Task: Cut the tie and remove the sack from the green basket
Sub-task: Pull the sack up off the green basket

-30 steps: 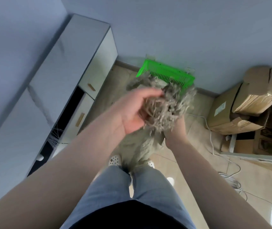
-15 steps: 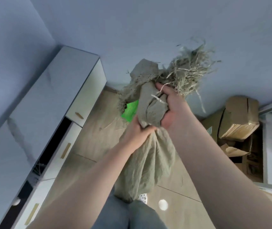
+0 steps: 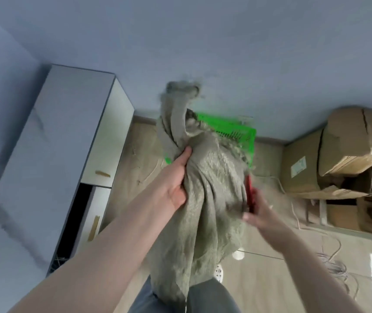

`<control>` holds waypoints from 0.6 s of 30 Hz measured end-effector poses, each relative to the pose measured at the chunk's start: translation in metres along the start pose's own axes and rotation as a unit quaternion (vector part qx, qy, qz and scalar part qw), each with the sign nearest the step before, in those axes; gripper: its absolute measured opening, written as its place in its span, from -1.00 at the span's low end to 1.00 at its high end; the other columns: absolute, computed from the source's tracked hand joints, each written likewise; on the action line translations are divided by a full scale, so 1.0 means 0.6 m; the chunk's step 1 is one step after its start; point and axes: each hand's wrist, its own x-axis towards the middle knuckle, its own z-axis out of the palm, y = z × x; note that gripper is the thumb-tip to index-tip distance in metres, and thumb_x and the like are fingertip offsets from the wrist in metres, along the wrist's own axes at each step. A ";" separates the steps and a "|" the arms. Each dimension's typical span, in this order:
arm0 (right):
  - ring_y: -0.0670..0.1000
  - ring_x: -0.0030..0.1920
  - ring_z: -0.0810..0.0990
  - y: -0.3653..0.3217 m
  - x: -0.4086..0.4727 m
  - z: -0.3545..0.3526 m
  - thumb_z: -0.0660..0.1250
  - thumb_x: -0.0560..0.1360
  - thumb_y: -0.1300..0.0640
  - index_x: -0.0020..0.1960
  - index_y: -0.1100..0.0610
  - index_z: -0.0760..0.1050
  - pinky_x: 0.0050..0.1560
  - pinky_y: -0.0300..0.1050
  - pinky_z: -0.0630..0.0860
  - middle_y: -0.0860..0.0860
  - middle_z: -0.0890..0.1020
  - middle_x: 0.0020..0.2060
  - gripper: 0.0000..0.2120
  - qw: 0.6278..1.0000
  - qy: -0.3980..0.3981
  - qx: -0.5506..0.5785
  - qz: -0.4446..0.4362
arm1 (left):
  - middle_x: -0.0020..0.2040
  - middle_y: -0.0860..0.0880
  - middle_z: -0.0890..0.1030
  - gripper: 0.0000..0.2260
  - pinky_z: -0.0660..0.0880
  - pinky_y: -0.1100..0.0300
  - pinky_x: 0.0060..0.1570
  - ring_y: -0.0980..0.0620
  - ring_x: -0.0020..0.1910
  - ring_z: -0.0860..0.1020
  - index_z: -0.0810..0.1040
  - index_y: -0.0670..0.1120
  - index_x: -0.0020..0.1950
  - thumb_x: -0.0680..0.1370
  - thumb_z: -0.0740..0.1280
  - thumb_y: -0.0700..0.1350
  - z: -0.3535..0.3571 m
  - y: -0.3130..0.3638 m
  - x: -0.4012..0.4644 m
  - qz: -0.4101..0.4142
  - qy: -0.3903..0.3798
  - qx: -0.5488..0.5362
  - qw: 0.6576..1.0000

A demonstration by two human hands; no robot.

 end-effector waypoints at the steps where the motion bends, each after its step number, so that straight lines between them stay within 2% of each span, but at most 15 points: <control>1: 0.08 0.30 0.50 0.003 0.001 0.040 0.61 0.25 0.14 0.44 0.01 0.12 0.04 -0.26 0.56 0.06 0.49 0.27 -0.07 0.999 -0.016 0.037 0.000 | -0.04 -0.16 0.69 -0.71 0.53 0.02 -0.09 -0.12 0.04 0.62 0.54 -0.20 0.17 0.63 0.23 0.00 0.010 0.001 0.006 -0.015 0.002 -0.003 1.000; 2: 0.05 0.25 0.56 0.004 0.012 0.078 0.65 0.17 0.10 0.41 0.04 0.17 0.03 -0.22 0.58 0.04 0.55 0.21 -0.04 0.997 -0.007 0.077 -0.008 | 0.09 -0.19 0.65 -0.67 0.50 0.01 0.00 -0.14 0.16 0.57 0.52 -0.21 0.23 0.63 0.22 0.01 0.020 -0.003 0.013 -0.029 0.009 -0.008 1.000; 4: 0.07 0.19 0.61 0.018 0.046 0.145 0.61 0.15 0.00 0.34 0.10 0.34 0.12 -0.01 0.59 0.05 0.64 0.14 -0.16 0.986 0.095 0.134 -0.017 | 0.28 -0.24 0.55 -0.58 0.45 -0.02 0.13 -0.17 0.29 0.50 0.47 -0.21 0.35 0.63 0.21 0.05 0.027 -0.014 0.049 -0.046 0.020 -0.025 0.998; 6: 0.12 0.15 0.64 0.013 0.069 0.181 0.54 0.26 0.03 0.23 0.11 0.51 0.18 0.23 0.54 0.10 0.68 0.08 -0.43 0.961 0.207 0.184 -0.018 | 0.31 -0.21 0.54 -0.51 0.44 -0.07 0.24 -0.18 0.29 0.51 0.45 -0.20 0.38 0.60 0.25 0.12 0.029 -0.017 0.086 -0.043 0.048 -0.043 0.997; 8: 0.16 0.12 0.65 0.004 0.069 0.199 0.49 0.32 0.12 0.15 0.13 0.58 0.19 0.27 0.53 0.13 0.71 0.02 -0.60 0.944 0.232 0.234 0.006 | 0.25 -0.14 0.58 -0.52 0.45 -0.04 0.23 -0.10 0.21 0.55 0.50 -0.18 0.31 0.58 0.26 0.16 0.012 -0.006 0.118 -0.031 0.072 -0.048 0.996; 10: 0.18 0.09 0.66 0.010 0.051 0.213 0.47 0.35 0.21 0.14 0.15 0.60 0.18 0.23 0.55 0.15 0.71 0.00 -0.64 0.935 0.196 0.290 0.059 | 0.21 -0.13 0.59 -0.68 0.45 0.01 0.07 -0.07 0.15 0.56 0.55 -0.14 0.07 0.60 0.25 0.11 -0.014 0.010 0.141 -0.023 0.100 -0.024 0.994; 12: 0.14 0.01 0.69 0.019 0.033 0.223 0.42 0.43 0.32 0.17 0.21 0.57 0.04 0.08 0.63 0.18 0.72 -0.03 -0.69 0.924 0.161 0.332 0.102 | 0.21 -0.16 0.59 -0.74 0.45 0.00 0.00 -0.10 0.17 0.57 0.51 -0.13 -0.10 0.60 0.28 0.06 -0.047 0.020 0.154 -0.030 0.137 0.016 0.990; 15: 0.05 -0.14 0.71 0.013 0.023 0.219 0.30 0.49 0.39 0.13 0.25 0.56 -0.19 -0.11 0.62 0.17 0.72 -0.11 -0.76 0.900 0.170 0.385 0.113 | 0.08 -0.18 0.63 -0.72 0.45 -0.06 -0.06 -0.09 0.03 0.57 0.53 -0.15 -0.02 0.57 0.32 0.07 -0.084 0.019 0.158 -0.058 0.148 0.044 0.986; 17: 0.01 -0.21 0.70 -0.006 0.033 0.202 0.27 0.50 0.41 0.07 0.24 0.57 -0.24 -0.16 0.62 0.12 0.72 -0.18 -0.79 0.888 0.200 0.403 0.094 | -0.07 -0.16 0.62 -0.70 0.46 -0.05 -0.04 -0.06 -0.01 0.56 0.55 -0.15 0.00 0.56 0.33 0.09 -0.089 0.023 0.160 -0.059 0.131 0.042 0.989; 18: 0.00 -0.22 0.70 -0.019 0.040 0.194 0.27 0.50 0.40 0.05 0.22 0.57 -0.24 -0.17 0.62 0.09 0.72 -0.21 -0.80 0.885 0.210 0.406 0.086 | -0.04 -0.15 0.63 -0.68 0.48 -0.03 -0.01 -0.06 -0.01 0.58 0.56 -0.15 0.07 0.55 0.35 0.10 -0.087 0.026 0.162 -0.053 0.128 0.040 0.990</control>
